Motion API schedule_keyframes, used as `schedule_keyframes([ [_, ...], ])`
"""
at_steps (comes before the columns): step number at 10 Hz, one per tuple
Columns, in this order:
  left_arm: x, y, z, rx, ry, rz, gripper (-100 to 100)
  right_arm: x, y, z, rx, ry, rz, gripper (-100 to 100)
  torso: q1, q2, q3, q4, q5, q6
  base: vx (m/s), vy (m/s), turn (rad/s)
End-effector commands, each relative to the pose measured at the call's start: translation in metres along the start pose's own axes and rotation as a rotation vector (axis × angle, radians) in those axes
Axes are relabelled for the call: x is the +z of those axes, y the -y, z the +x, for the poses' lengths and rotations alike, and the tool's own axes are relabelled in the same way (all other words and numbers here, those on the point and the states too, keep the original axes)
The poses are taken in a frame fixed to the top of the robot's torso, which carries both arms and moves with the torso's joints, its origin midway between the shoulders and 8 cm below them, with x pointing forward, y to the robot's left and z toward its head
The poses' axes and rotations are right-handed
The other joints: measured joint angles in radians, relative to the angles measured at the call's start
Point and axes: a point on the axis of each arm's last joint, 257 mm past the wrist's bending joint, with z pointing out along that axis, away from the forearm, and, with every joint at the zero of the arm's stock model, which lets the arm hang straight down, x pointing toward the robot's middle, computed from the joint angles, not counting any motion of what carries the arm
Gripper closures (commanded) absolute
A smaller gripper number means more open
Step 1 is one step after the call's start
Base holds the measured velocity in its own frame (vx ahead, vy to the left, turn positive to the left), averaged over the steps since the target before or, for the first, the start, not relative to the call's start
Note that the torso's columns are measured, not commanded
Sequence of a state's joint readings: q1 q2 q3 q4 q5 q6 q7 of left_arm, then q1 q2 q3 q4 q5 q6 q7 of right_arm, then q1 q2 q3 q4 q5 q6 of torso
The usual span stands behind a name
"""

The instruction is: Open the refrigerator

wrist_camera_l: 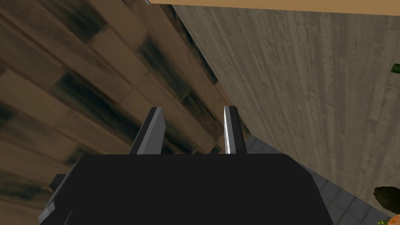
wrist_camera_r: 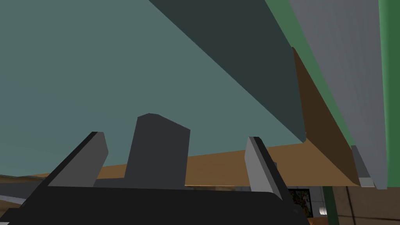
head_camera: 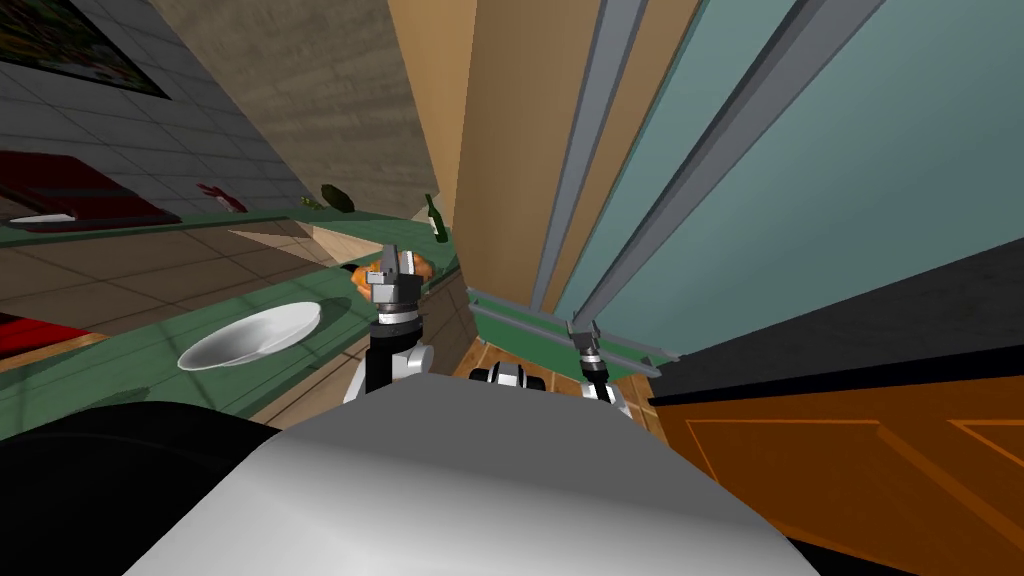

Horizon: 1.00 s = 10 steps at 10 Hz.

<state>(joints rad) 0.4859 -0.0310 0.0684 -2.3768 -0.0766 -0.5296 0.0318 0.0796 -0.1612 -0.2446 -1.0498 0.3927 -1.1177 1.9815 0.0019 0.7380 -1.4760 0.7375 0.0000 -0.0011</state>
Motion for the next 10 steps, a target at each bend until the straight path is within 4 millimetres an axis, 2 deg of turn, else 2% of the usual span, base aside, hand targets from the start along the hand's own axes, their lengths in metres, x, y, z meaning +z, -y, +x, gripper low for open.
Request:
schedule_keyframes([
  [1, 0.000, 0.000, 0.000, 0.000, 0.000, 0.000, 0, 0.001, 0.016, 0.020, -0.004, -0.016, 0.010, -100, 0.001, 0.000, 0.000, 0.001, 0.001, -0.001, -0.027, 0.073, 0.044],
  [2, 0.000, 0.000, 0.000, 0.000, 0.000, 0.000, 0, 0.005, 0.035, 0.034, -0.014, -0.021, 0.030, -100, 0.001, 0.000, 0.000, 0.001, 0.001, 0.000, -0.025, 0.094, 0.094],
  [3, 0.000, 0.000, 0.000, 0.000, 0.000, 0.000, 0, 0.003, 0.034, 0.036, -0.011, -0.027, 0.026, -100, 0.001, 0.000, 0.000, 0.001, 0.001, 0.000, -0.027, 0.076, 0.048],
  [5, 0.000, 0.000, 0.000, 0.000, 0.000, 0.000, 0, 0.009, 0.074, 0.063, -0.027, -0.044, 0.069, -100, -0.001, 0.001, 0.000, 0.002, 0.001, 0.000, -0.050, 0.106, 0.139],
  [7, 0.000, 0.000, 0.000, 0.000, 0.000, 0.000, 0, 0.005, 0.068, 0.063, -0.023, -0.053, 0.059, -100, 0.000, 0.001, 0.000, 0.003, 0.002, 0.000, -0.021, 0.064, 0.013],
  [8, 0.000, 0.000, 0.000, 0.000, 0.000, 0.000, 0, 0.005, 0.052, 0.051, -0.018, -0.039, 0.044, 100, -0.003, -0.001, -0.001, 0.001, 0.001, 0.001, 0.022, -0.052, -0.137],
  [10, 0.000, 0.000, 0.000, 0.001, 0.000, 0.000, 0, 0.001, 0.016, 0.020, -0.004, -0.016, 0.010, 100, -0.003, -0.002, -0.001, -0.003, -0.004, -0.002, 0.065, -0.147, -0.174],
])
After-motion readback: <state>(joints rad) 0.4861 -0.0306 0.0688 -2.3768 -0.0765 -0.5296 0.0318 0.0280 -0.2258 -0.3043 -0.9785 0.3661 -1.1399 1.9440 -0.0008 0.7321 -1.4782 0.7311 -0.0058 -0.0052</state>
